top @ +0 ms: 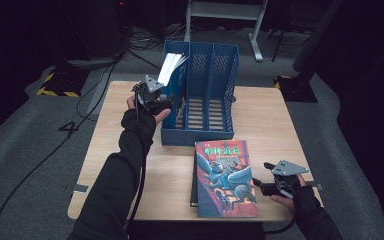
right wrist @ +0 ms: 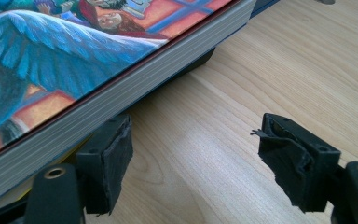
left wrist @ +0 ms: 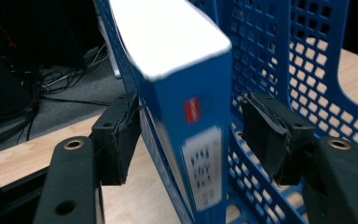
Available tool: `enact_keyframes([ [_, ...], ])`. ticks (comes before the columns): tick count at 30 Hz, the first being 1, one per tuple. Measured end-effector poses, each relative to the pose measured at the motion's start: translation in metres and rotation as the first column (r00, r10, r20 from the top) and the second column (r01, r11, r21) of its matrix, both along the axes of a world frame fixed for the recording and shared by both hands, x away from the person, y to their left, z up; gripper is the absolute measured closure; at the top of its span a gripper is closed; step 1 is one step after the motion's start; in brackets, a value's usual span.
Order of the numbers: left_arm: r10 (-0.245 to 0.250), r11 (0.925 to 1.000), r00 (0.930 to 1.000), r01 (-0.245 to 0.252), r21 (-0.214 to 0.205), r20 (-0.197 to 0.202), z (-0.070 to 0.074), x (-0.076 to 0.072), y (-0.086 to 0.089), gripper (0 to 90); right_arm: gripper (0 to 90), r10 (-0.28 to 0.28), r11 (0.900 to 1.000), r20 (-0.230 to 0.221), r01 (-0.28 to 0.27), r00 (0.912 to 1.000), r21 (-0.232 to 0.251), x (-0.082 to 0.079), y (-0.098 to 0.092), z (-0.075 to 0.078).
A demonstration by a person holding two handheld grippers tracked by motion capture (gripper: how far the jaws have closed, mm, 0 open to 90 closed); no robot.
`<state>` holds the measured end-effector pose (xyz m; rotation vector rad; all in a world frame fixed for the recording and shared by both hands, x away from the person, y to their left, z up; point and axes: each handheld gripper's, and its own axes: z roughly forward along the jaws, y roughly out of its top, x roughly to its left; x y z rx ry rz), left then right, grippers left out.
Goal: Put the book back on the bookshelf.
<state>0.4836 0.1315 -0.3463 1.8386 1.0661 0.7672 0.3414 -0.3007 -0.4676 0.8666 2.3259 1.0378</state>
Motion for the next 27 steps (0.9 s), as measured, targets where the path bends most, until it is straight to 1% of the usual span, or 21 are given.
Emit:
enact_keyframes([
  [1,-0.014,0.9999,0.9999,0.014,0.002,-0.008,-0.001,-0.004,0.002,36.4,26.3,0.001,1.0,-0.003,-0.001,1.0,0.0,0.0,0.0,0.0],
  [3,-0.021,0.9998,0.9997,0.021,0.004,-0.012,-0.002,-0.006,0.003,36.1,26.3,0.001,1.0,-0.004,-0.001,1.0,-0.001,0.0,0.0,0.0],
  [6,-0.056,0.9984,0.9984,0.056,0.008,-0.009,-0.005,-0.014,0.005,34.9,26.4,0.003,1.0,-0.003,-0.003,1.0,-0.003,0.0,0.0,0.0],
  [9,-0.09,0.9952,0.9958,0.091,0.036,-0.014,-0.011,-0.025,0.007,33.6,26.3,0.002,1.0,-0.005,-0.002,1.0,-0.003,0.0,0.001,0.0],
  [13,-0.113,0.9914,0.9933,0.114,0.064,-0.027,-0.019,-0.034,0.01,33.2,26.3,0.005,1.0,-0.007,-0.005,1.0,-0.001,0.0,0.002,-0.001],
  [14,-0.113,0.9914,0.9933,0.114,0.064,-0.027,-0.019,-0.034,0.01,33.0,26.3,0.005,1.0,-0.007,-0.005,1.0,-0.001,0.0,0.002,-0.001],
  [16,-0.126,0.9893,0.9915,0.128,0.07,-0.031,-0.024,-0.039,0.012,32.8,26.3,0.006,1.0,-0.009,-0.006,0.9999,-0.002,0.0,0.002,-0.001],
  [17,-0.131,0.9875,0.9909,0.133,0.084,-0.034,-0.026,-0.041,0.013,32.8,26.4,0.006,1.0,-0.01,-0.006,0.9999,-0.002,0.0,0.002,-0.001],
  [19,-0.145,0.9845,0.9886,0.148,0.094,-0.039,-0.03,-0.044,0.013,32.4,26.3,0.006,1.0,-0.011,-0.006,0.9999,-0.001,0.0,0.002,-0.001],
  [20,-0.144,0.9836,0.9886,0.147,0.104,-0.045,-0.032,-0.047,0.013,32.4,26.3,0.006,1.0,-0.014,-0.006,0.9999,-0.001,0.0,0.002,-0.001],
  [21,-0.162,0.9803,0.9851,0.168,0.105,-0.058,-0.037,-0.05,0.015,32.0,26.5,0.006,1.0,-0.019,-0.006,0.9998,0.002,0.0,0.002,-0.001],
  [22,-0.162,0.9803,0.9851,0.168,0.105,-0.058,-0.037,-0.05,0.015,32.0,26.5,0.006,1.0,-0.019,-0.006,0.9998,0.002,0.0,0.002,-0.001],
  [23,-0.171,0.9782,0.9829,0.177,0.108,-0.069,-0.041,-0.053,0.016,32.0,26.6,0.005,1.0,-0.022,-0.005,0.9998,0.003,0.0,0.003,-0.001],
  [24,-0.191,0.9734,0.9775,0.201,0.111,-0.088,-0.048,-0.057,0.017,31.9,26.6,0.005,1.0,-0.021,-0.005,0.9998,0.003,0.0,0.003,-0.001],
  [25,-0.191,0.9734,0.9775,0.201,0.111,-0.088,-0.048,-0.057,0.017,31.9,26.6,0.005,1.0,-0.021,-0.005,0.9998,0.003,0.0,0.003,-0.001],
  [27,-0.207,0.9685,0.9728,0.219,0.118,-0.104,-0.057,-0.061,0.017,31.9,26.6,0.005,1.0,-0.021,-0.005,0.9998,0.003,0.0,0.003,-0.001],
])
